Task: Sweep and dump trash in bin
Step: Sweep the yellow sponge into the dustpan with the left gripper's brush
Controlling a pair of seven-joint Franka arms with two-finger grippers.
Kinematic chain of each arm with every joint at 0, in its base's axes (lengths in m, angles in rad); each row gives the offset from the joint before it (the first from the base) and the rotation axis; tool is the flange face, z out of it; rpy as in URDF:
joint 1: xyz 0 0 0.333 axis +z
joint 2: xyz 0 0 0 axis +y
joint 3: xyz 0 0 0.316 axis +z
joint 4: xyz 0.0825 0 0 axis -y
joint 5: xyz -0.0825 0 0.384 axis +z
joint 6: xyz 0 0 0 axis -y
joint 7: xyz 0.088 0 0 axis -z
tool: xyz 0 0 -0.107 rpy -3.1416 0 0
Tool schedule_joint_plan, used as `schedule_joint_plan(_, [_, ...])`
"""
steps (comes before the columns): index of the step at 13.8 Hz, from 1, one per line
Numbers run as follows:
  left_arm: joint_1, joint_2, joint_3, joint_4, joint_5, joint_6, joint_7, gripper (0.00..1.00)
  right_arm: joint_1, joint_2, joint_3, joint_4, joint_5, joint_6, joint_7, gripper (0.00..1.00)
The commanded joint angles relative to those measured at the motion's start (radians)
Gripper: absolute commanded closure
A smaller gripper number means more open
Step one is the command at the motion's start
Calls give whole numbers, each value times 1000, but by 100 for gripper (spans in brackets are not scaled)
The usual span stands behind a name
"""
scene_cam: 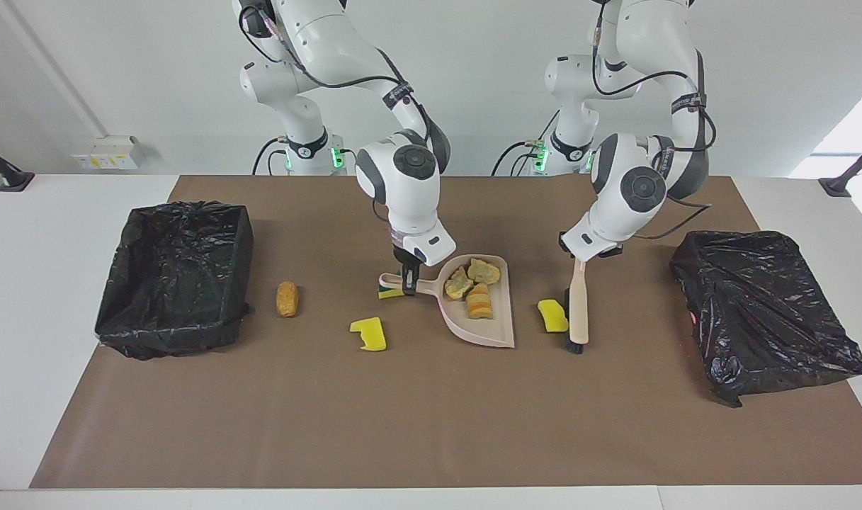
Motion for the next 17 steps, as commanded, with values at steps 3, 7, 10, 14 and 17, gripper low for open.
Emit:
schedule_joint_plan(3, [-92, -71, 10, -76, -62, -4, -74, 100, 24, 27, 7, 5, -19, 4, 52, 100])
schedule_joint_plan(7, [-96, -77, 10, -76, -69, -57, -77, 100, 24, 26, 7, 11, -34, -34, 42, 100])
schedule_joint_plan(10, [-105, -77, 9, -53, -98, -125, -78, 100, 44, 26, 7, 97, -93, -192, 45, 100])
schedule_joint_plan(14, [-122, -76, 6, -44, -132, -145, -91, 100, 55, 15, 8, 108, -146, -281, 45, 100])
schedule_joint_plan(17, [-166, -79, 4, -44, -176, -168, -109, 100, 52, 17, 8, 105, -149, -277, 45, 100])
